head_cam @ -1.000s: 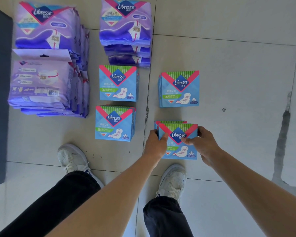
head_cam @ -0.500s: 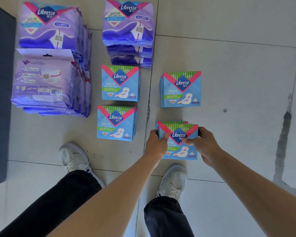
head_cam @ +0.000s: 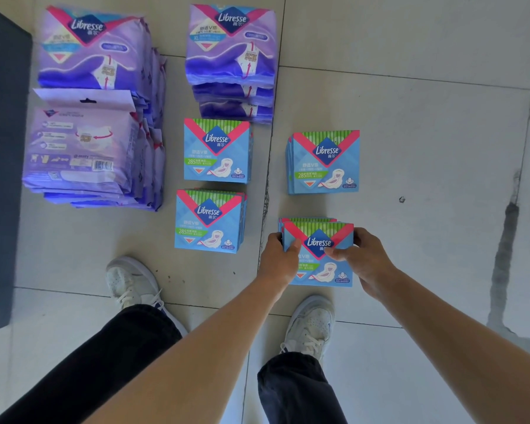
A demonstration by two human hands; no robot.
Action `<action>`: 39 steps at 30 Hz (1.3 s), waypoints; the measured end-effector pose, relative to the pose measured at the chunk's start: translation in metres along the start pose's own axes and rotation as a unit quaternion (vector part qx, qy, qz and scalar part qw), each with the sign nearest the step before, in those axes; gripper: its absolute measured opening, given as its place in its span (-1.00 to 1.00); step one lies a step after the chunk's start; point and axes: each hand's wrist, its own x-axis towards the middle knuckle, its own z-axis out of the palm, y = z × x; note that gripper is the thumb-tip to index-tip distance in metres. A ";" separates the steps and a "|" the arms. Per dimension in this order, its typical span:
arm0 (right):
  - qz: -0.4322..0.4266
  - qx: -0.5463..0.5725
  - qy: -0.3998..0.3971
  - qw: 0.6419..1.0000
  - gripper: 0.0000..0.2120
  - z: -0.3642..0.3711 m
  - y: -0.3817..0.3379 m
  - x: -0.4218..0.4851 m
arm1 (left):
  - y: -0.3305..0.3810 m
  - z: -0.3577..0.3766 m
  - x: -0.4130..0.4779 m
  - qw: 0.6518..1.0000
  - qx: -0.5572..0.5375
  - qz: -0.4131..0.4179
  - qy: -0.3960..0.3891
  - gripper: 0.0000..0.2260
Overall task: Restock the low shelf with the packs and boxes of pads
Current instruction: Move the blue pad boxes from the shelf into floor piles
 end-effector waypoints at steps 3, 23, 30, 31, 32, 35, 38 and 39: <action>-0.001 0.002 -0.001 1.000 -0.59 -0.001 -0.001 0.001 | -0.001 0.001 0.002 1.000 0.002 -0.003 0.002 -0.69; 0.010 -0.026 -0.006 1.000 -0.62 -0.038 -0.075 -0.108 | 0.085 -0.011 -0.106 1.000 -0.004 -0.024 0.003 -0.66; 0.005 -0.085 0.007 0.996 -0.67 -0.031 -0.134 -0.157 | 0.112 -0.038 -0.150 0.998 -0.060 -0.029 -0.008 -0.75; -0.002 -0.090 0.006 0.996 -0.69 -0.027 -0.143 -0.164 | 0.115 -0.045 -0.152 0.997 -0.073 -0.029 -0.014 -0.73; -0.006 -0.096 0.001 0.995 -0.71 -0.023 -0.151 -0.169 | 0.118 -0.051 -0.155 0.995 -0.089 -0.029 -0.021 -0.70; -0.021 -0.131 -0.010 0.991 -0.67 -0.008 -0.175 -0.185 | 0.129 -0.070 -0.164 0.990 -0.132 -0.039 -0.011 -0.70; -0.036 -0.159 -0.015 0.986 -0.68 0.008 -0.198 -0.192 | 0.142 -0.085 -0.171 0.982 -0.183 -0.053 0.011 -0.73; -0.039 -0.162 -0.022 0.986 -0.70 0.012 -0.207 -0.193 | 0.147 -0.089 -0.173 0.978 -0.202 -0.056 0.019 -0.78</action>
